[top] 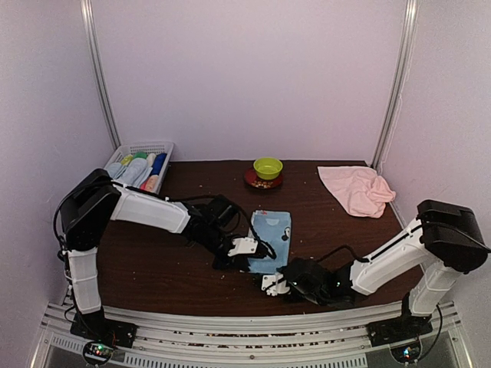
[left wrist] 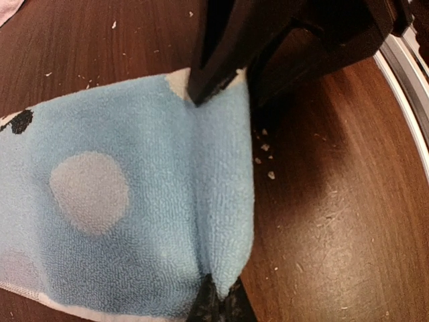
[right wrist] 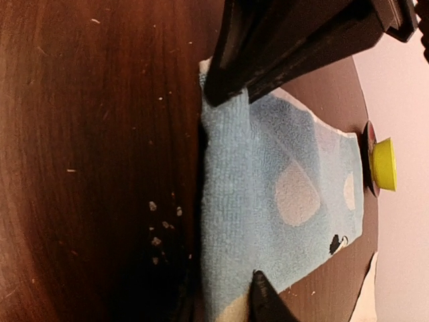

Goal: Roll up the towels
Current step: Roll the towel at the center of the board.

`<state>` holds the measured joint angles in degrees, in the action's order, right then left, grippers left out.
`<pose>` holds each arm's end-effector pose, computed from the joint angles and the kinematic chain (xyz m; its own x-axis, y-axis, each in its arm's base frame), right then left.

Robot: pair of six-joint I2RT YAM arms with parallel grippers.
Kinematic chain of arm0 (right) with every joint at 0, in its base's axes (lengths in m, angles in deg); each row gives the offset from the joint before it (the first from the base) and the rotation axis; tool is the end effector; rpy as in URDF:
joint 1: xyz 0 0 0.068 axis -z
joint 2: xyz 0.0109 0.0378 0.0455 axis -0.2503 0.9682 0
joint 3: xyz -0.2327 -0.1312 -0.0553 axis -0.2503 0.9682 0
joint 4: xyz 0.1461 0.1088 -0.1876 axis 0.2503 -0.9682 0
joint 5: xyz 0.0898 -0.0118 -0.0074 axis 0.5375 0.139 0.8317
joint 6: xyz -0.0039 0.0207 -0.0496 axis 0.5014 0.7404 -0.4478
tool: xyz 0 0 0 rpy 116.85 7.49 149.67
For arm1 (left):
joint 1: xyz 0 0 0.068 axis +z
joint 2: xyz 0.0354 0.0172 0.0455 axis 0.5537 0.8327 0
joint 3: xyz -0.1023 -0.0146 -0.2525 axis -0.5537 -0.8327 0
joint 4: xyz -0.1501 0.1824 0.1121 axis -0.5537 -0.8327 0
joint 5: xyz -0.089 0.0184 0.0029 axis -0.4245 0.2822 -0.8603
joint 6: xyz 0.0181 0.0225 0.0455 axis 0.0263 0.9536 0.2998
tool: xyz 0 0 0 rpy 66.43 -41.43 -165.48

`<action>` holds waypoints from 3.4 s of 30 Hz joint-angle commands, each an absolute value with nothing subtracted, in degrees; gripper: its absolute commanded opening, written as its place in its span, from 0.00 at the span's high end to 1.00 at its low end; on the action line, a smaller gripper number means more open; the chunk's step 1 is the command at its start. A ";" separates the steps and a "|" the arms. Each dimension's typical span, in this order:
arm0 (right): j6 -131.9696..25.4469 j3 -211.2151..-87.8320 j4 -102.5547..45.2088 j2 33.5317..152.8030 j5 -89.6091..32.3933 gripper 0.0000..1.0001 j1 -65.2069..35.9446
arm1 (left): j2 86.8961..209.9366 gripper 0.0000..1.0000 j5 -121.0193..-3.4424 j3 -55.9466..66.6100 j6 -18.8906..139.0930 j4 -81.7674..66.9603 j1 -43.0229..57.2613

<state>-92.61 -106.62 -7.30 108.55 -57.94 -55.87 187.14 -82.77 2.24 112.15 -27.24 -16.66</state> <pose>0.1100 0.2690 0.1097 0.2287 -0.8460 -0.4816 -0.7843 0.1329 -0.6060 0.2369 -0.3122 0.1299 0.0965 0.7738 -0.6260 0.9887 -0.1469 -0.0292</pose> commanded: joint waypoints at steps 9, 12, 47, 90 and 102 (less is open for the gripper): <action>-89.21 -108.63 -13.59 107.49 -55.97 1.00 -56.14 | 181.13 0.35 -81.10 -3.75 111.45 -21.99 -16.43; -86.91 -108.96 -16.03 105.41 -53.97 1.00 -56.07 | 177.18 0.28 -79.66 -7.34 110.92 -17.54 -16.40; -62.14 -121.43 -35.06 107.60 -33.82 1.00 -48.02 | 166.87 0.28 -75.77 -24.17 106.49 4.49 -19.29; -49.88 -116.90 -31.07 106.56 -18.34 1.00 -37.39 | 178.45 0.95 -77.29 -16.86 105.43 2.43 -16.13; -46.32 -115.93 -30.90 105.16 -10.21 1.00 -35.18 | 178.22 1.00 -84.52 -14.36 98.74 -4.81 -14.72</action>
<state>-48.66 -117.35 -30.43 106.54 -14.40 -35.81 179.36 -81.45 -15.55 102.64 -2.74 -15.11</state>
